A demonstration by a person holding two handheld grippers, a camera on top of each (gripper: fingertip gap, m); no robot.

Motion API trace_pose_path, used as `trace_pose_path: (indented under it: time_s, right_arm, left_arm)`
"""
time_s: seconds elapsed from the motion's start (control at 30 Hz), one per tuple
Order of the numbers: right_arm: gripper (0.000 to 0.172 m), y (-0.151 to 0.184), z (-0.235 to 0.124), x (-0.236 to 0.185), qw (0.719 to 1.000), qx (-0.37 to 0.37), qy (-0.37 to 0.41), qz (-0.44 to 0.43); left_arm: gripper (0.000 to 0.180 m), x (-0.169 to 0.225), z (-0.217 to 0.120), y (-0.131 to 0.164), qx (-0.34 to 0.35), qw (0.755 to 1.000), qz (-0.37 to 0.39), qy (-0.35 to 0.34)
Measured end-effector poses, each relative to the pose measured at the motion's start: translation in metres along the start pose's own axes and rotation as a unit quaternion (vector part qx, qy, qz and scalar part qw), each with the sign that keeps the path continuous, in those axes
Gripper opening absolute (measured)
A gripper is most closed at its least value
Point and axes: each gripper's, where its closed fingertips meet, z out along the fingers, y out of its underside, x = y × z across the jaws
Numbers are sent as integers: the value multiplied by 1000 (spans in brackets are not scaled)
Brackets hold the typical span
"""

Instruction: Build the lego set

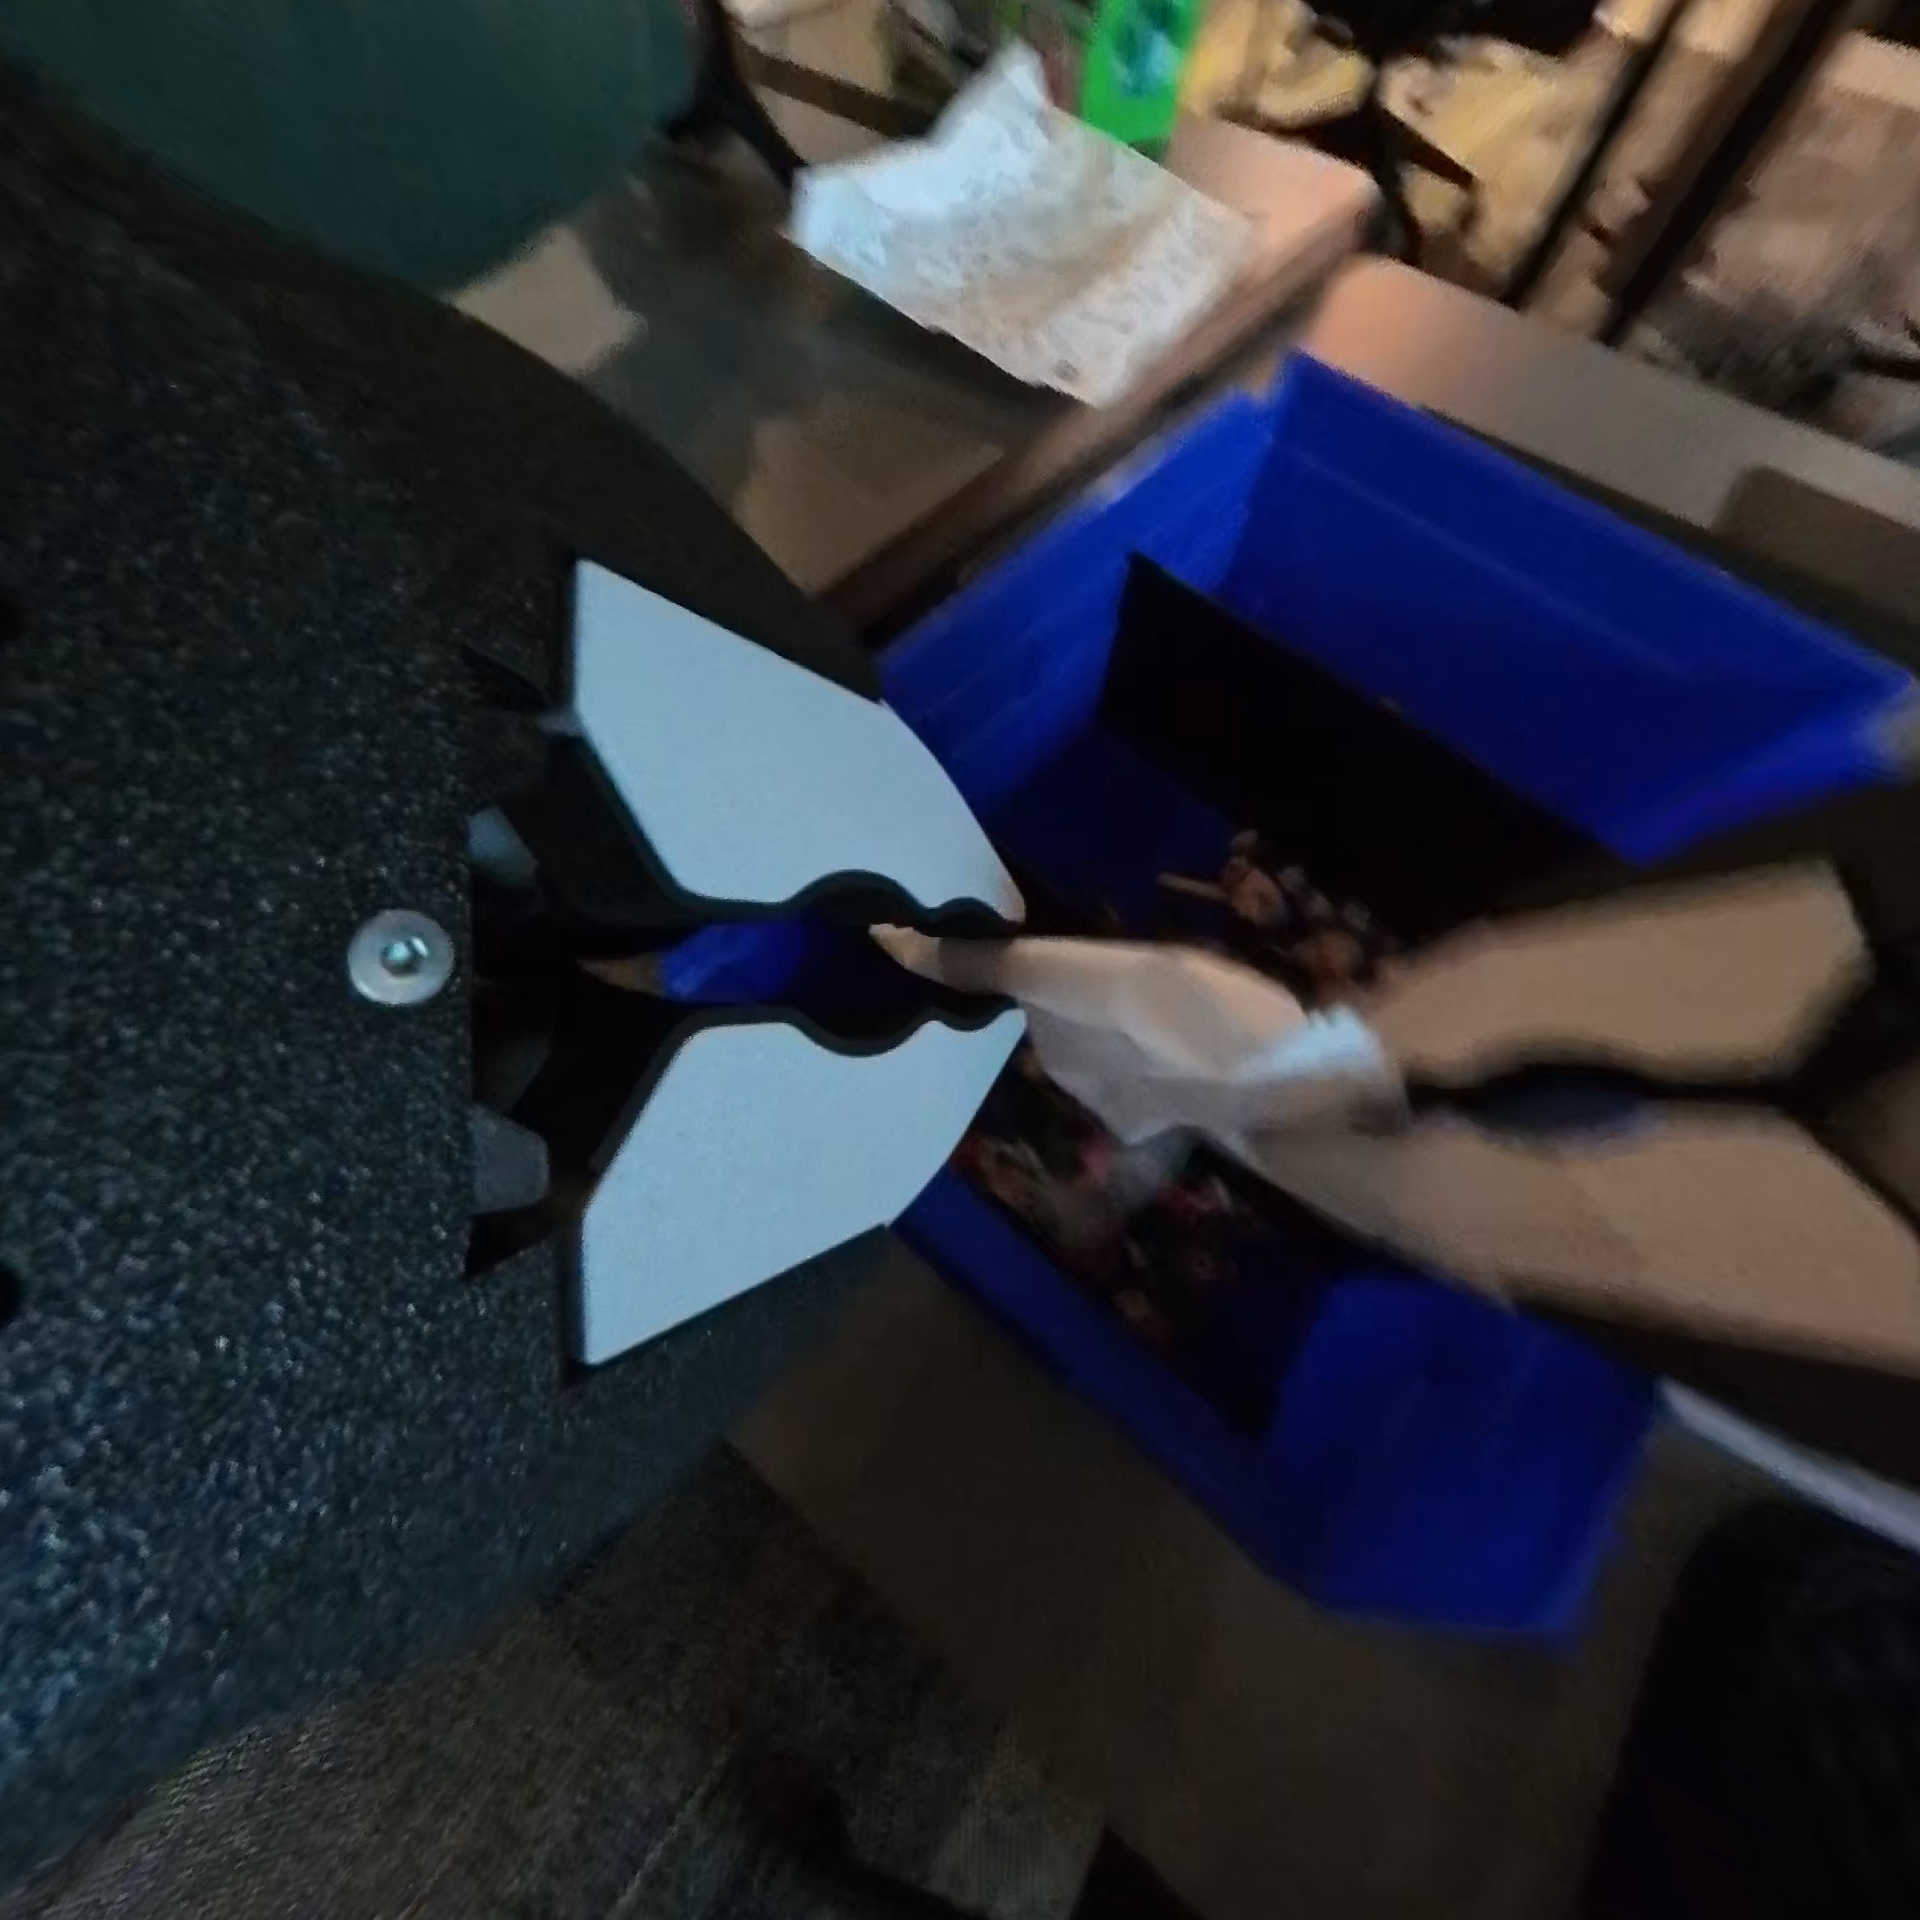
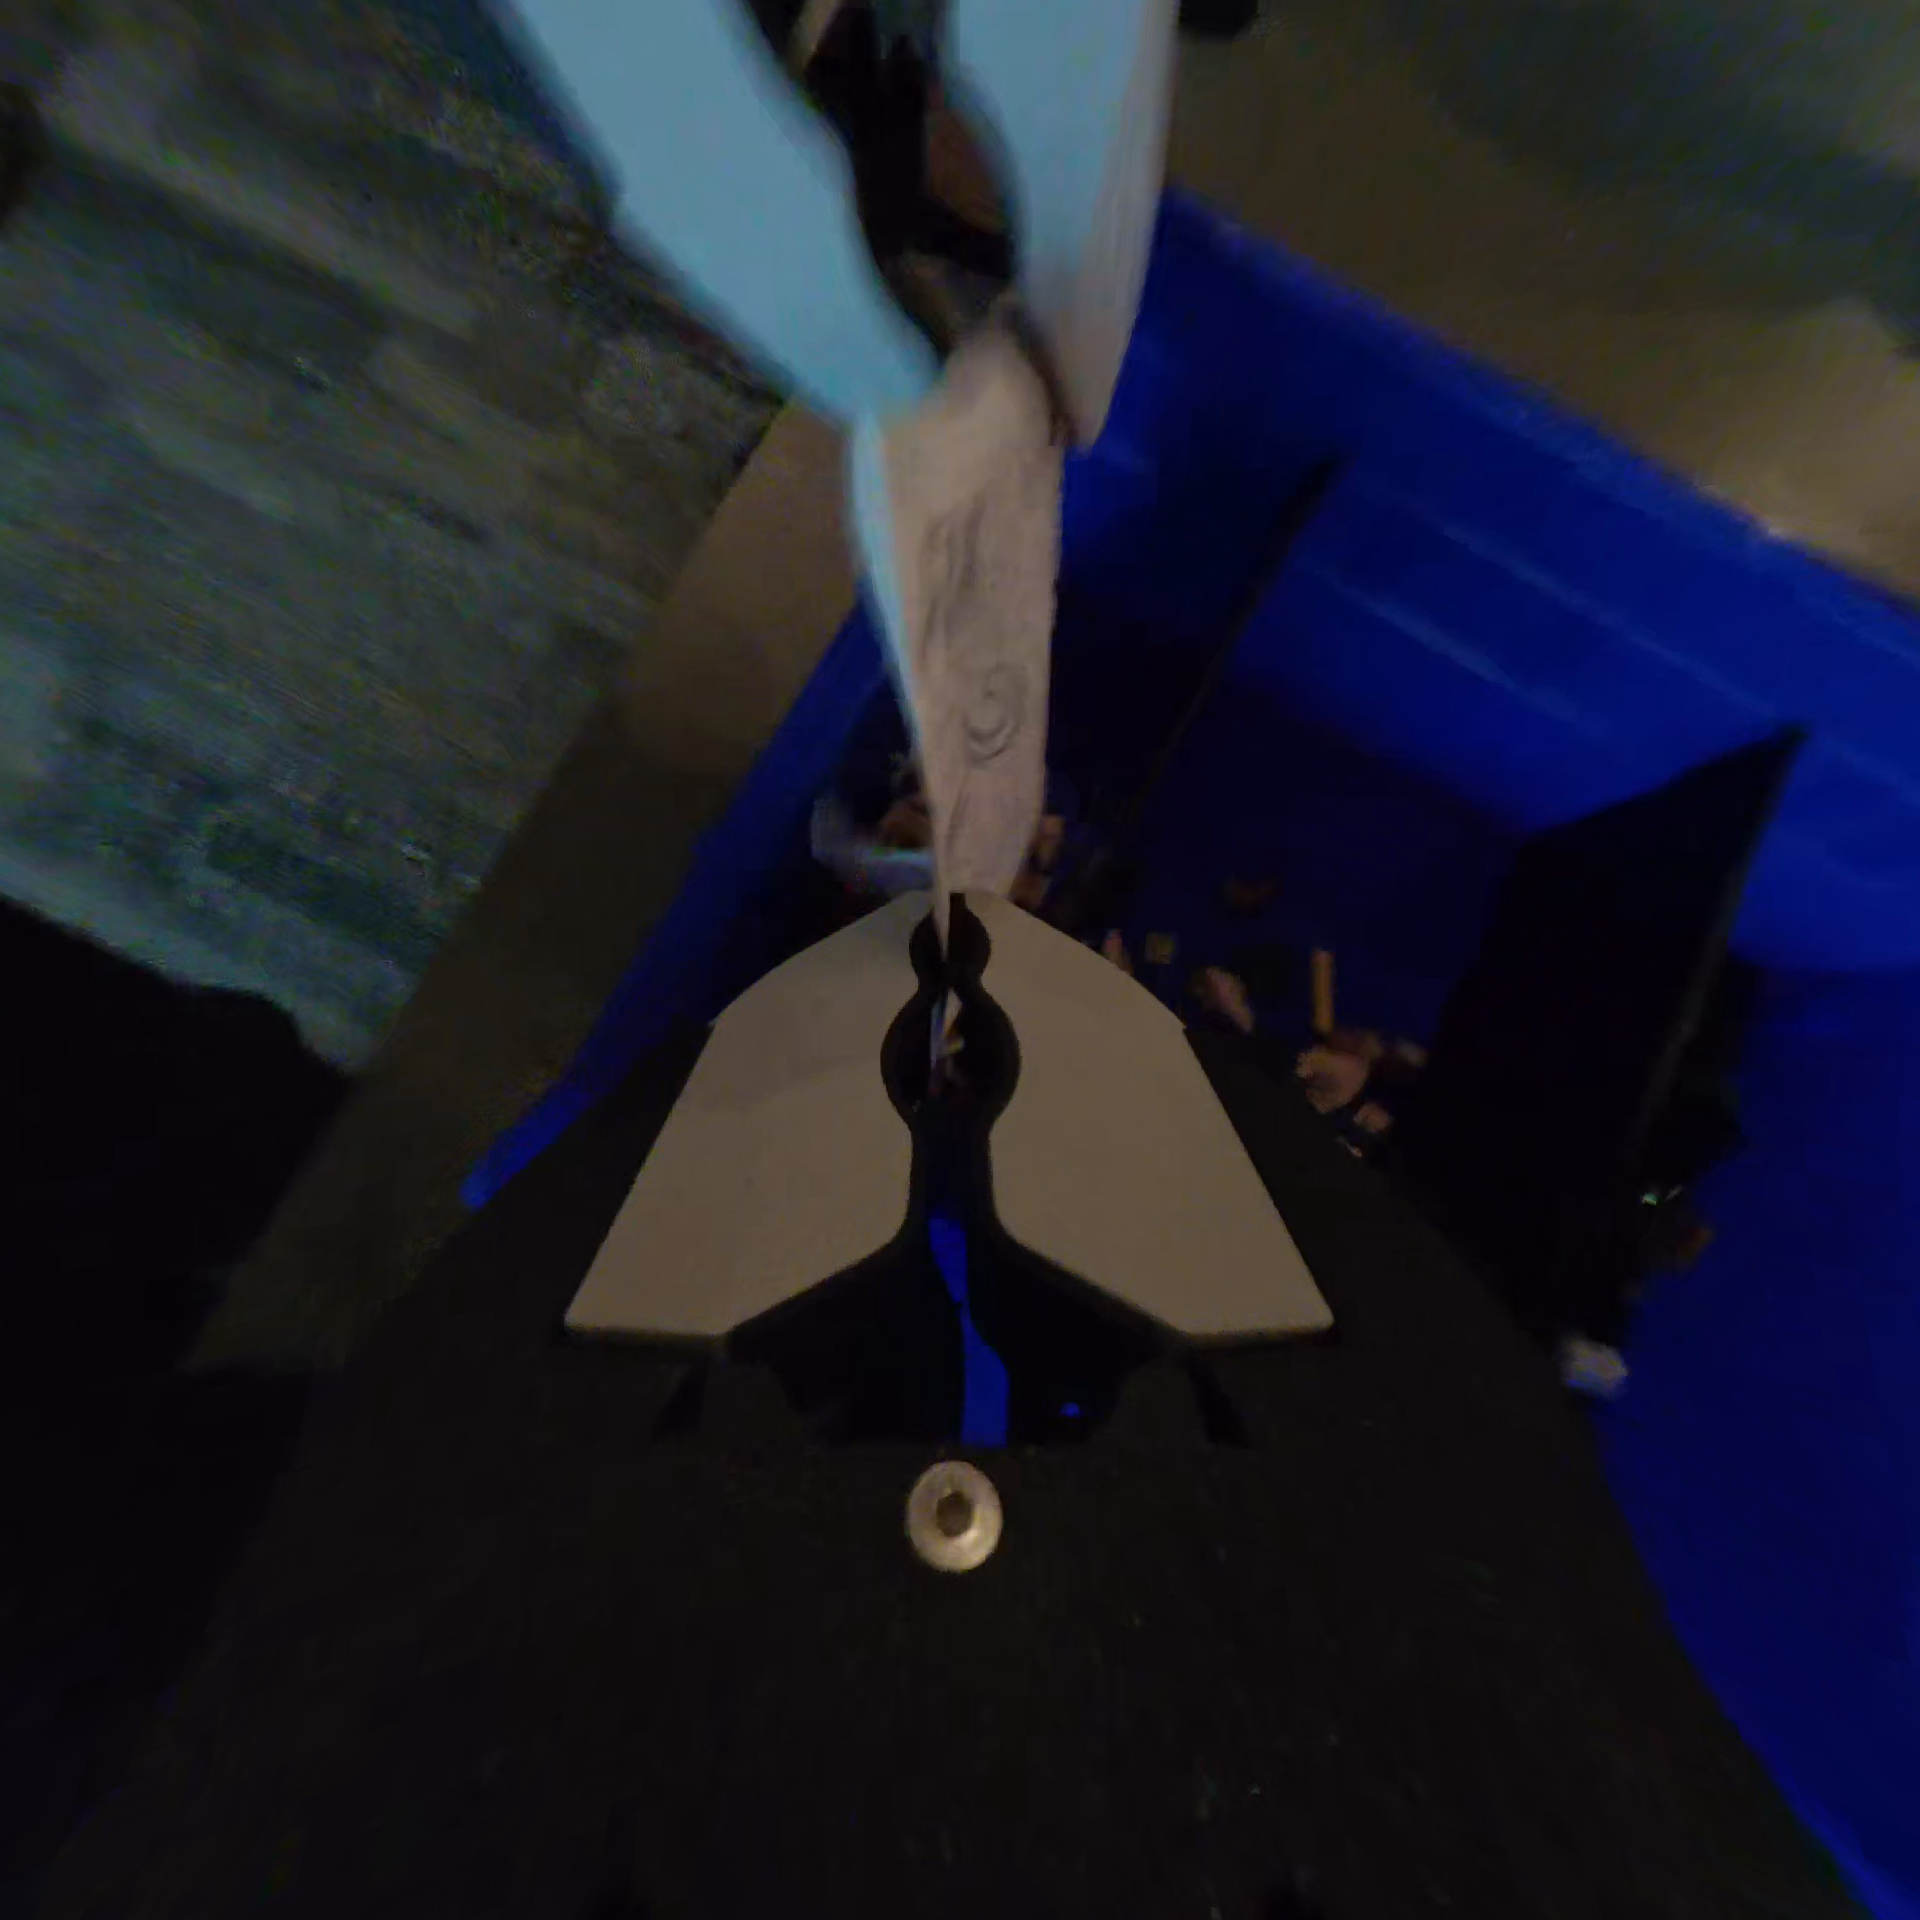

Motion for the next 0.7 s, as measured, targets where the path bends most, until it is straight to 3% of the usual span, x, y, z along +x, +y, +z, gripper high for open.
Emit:
trace_pose_path:
  time_s: [0.1, 0.23, 0.37, 0.53, 0.6, 0.63, 0.67, 0.7]
  right_arm:
    - [0, -5, -7, -2, 1000, 10, -9, 4]
    - [0, -10, 0, -4, 1000, 3, -11, 4]
    - [0, 0, 7, -3, 1000, -21, 4, -4]
    - [0, -8, -8, -6, 1000, 9, -27, 14]
    - [26, -21, -13, -2, 999, 47, -18, 19]
    - [30, -31, -16, -2, 997, 74, -19, 15]
    - [30, -41, -19, -4, 995, 100, -20, 7]
    - [16, -48, -21, -4, 993, 117, -12, -8]
  left_arm:
    - [10, -4, -4, -2, 26, 999, -23, -8]
    - [9, 6, 4, -13, 34, 999, 3, 6]
    - [10, -3, 6, -4, -16, 1000, 8, -13]
    - [10, 1, -4, -2, 9, 1000, -18, -1]
    - [10, 4, -3, 2, -6, 1000, -14, 1]
    - [10, 5, -1, 4, -11, 1000, -14, 1]
    - [10, 5, -1, 2, -9, 1000, -17, 4]
    - [10, 6, 0, -3, 3, 1000, -18, 8]
